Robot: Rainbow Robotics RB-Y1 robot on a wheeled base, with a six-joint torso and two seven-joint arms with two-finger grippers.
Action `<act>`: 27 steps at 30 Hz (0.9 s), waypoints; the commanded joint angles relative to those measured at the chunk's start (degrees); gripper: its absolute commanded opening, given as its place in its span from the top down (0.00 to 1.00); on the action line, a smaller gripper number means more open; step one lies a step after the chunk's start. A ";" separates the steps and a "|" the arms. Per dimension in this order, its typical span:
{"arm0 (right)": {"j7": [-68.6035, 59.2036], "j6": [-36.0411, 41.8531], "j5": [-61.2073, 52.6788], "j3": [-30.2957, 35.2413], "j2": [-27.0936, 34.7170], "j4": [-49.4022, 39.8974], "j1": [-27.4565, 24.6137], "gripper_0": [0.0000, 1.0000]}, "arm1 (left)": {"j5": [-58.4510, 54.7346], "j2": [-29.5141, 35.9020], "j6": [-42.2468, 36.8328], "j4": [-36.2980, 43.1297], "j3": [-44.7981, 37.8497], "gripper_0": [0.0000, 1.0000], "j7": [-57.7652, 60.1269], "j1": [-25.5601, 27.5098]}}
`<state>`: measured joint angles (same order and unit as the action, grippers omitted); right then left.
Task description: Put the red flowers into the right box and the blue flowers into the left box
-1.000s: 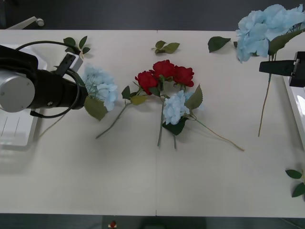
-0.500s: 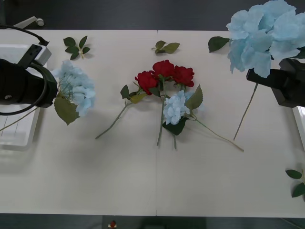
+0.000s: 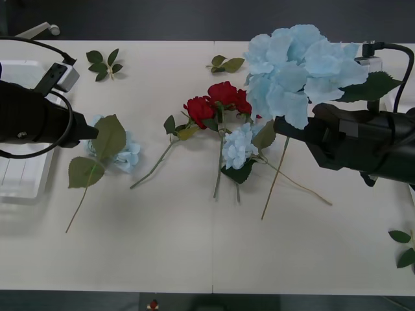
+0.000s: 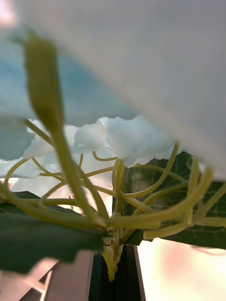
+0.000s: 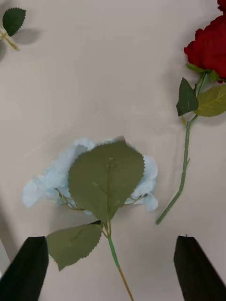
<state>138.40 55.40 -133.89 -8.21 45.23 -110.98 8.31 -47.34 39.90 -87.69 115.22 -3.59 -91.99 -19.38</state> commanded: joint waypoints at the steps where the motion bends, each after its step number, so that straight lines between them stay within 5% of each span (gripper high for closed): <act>1: 1.43 -0.47 -0.67 -1.64 -0.58 -1.16 2.76 1.00 | -0.03 1.32 4.54 1.14 2.71 0.00 2.51 2.86; 6: 1.70 -0.38 -0.67 -4.71 -1.54 1.39 5.66 1.00 | -0.91 2.64 22.73 1.14 11.33 0.00 -1.18 9.71; 10: 1.96 -0.30 -0.67 -6.38 -2.51 3.23 7.51 1.00 | -6.98 3.35 29.33 1.58 12.82 0.00 -8.83 13.05; 20: 2.84 -0.03 -0.58 -7.79 -3.21 5.34 9.70 1.00 | -41.08 -2.28 10.96 -2.02 -2.03 0.00 -30.89 15.25; 27: 3.37 -0.12 -0.58 -8.58 -3.92 5.60 10.41 1.00 | -61.64 -2.45 13.15 -9.14 3.24 0.00 -49.69 15.78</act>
<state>138.96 55.04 -133.89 -16.30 42.08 -104.68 16.79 -103.69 36.40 -76.95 107.55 -5.59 -138.43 -3.14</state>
